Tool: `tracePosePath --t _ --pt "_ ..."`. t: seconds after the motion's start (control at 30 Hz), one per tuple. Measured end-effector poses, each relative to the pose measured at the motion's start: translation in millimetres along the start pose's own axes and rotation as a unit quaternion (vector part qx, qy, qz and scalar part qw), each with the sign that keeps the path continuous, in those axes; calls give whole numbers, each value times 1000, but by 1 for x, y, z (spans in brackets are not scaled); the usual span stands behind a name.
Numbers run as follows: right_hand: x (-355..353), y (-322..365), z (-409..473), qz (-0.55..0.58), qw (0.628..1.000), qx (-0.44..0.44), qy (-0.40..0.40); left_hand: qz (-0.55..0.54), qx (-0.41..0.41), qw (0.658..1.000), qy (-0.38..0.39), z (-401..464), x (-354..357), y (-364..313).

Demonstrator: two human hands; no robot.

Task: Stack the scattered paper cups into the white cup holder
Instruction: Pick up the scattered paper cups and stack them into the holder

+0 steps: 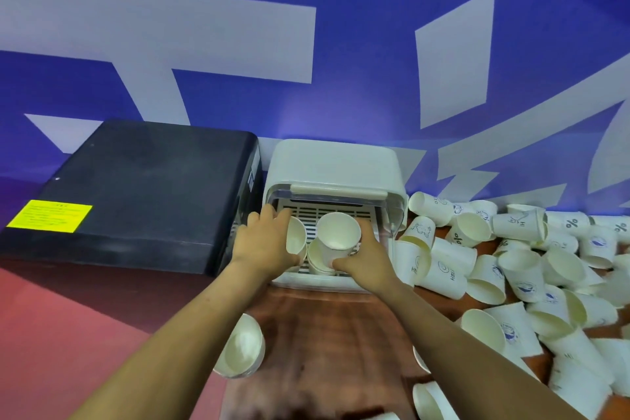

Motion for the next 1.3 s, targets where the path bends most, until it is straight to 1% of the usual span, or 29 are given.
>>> tracePosePath --t 0.3,0.53,0.73,1.07,1.2,1.3 --pt "8 -15 12 -20 999 49 13 12 -18 999 42 14 14 1" --pt "20 -26 20 -29 996 73 29 22 -19 998 50 22 26 2" --pt "25 -31 22 -28 997 62 39 34 -21 997 68 27 36 3" --pt "28 -38 19 -106 987 64 106 35 -31 993 104 31 45 7" --pt "24 -36 19 -112 986 67 100 33 -32 991 122 33 47 9" --pt "17 -33 20 -120 986 73 92 24 -25 993 115 31 39 10"
Point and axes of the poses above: each hand's wrist, its own z-axis towards the middle knuckle, its own x-axis out of the palm, y = z × x, the point moved 3 cm from there along z, towards the middle knuckle, and after that the axes turned 4 degrees about y, right-handed, at the moved point
